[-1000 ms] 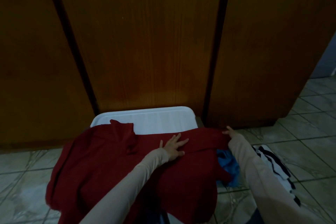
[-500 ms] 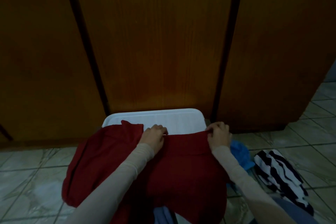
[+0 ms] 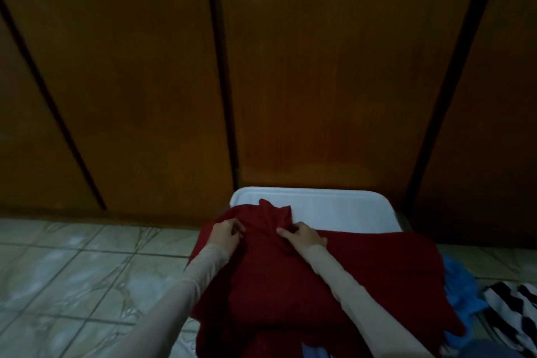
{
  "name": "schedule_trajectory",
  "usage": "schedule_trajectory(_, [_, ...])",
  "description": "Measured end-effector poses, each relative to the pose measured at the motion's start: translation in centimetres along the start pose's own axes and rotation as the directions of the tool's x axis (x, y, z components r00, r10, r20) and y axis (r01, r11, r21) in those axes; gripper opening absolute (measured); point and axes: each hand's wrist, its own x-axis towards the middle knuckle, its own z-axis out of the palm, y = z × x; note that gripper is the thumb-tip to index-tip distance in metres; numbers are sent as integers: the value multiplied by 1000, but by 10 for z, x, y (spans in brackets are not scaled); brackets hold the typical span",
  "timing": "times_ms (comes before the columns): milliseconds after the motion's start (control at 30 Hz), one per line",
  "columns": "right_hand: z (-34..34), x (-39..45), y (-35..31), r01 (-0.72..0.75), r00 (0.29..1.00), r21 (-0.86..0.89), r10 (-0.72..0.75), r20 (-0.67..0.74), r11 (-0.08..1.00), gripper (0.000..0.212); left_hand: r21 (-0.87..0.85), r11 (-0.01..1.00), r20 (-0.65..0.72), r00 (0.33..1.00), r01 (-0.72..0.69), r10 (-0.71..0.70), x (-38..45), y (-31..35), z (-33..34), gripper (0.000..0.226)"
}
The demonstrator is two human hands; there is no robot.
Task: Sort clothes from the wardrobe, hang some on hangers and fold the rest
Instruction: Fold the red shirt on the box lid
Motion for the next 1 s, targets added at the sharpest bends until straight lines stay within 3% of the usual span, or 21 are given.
schedule_trajectory(100, [11, 7, -20, -71, 997, 107, 66, 46, 992, 70, -312, 936, 63, 986, 164, -152, 1, -10, -2, 37])
schedule_trajectory(233, [15, 1, -30, 67, 989, 494, -125, 85, 867, 50, -467, 848, 136, 968, 248, -209, 4, -13, -6, 33])
schedule_trajectory(267, [13, -4, -30, 81, 978, 521, -168, 122, 850, 46, -501, 825, 146, 965, 260, -216, 7, -15, -6, 30])
schedule_trajectory(333, [9, -9, -22, 122, 948, 462, -241, 208, 878, 48, -576, 768, 158, 960, 280, -231, 9, -17, -9, 48])
schedule_trajectory(433, [3, -15, -7, 205, 883, 190, -265, 388, 960, 56, -670, 619, 249, 910, 410, -332, 16, -23, -12, 89])
schedule_trajectory(500, [3, -17, -2, 357, 820, 62, -345, 457, 932, 44, -599, 659, 270, 889, 455, -369, 13, -13, -20, 76])
schedule_trajectory(600, [4, -18, -3, 483, 780, 36, -449, 436, 875, 51, -448, 823, 66, 931, 350, -360, 12, -8, -22, 17])
schedule_trajectory(633, [4, -17, -2, 505, 779, 32, -471, 413, 863, 54, -395, 867, -18, 941, 305, -339, 12, -9, -19, 13])
schedule_trajectory(733, [1, -17, 3, 516, 788, 26, -486, 378, 856, 50, -236, 967, -180, 973, 100, -145, 4, -13, -16, 29])
schedule_trajectory(833, [-3, -19, 6, 510, 772, 28, -471, 427, 860, 47, 60, 994, -99, 991, -87, 93, 1, -16, -17, 37])
schedule_trajectory(1000, [-4, -18, 5, 450, 790, 171, -480, 382, 876, 27, 275, 961, -35, 998, -39, 50, -1, -17, -19, 56])
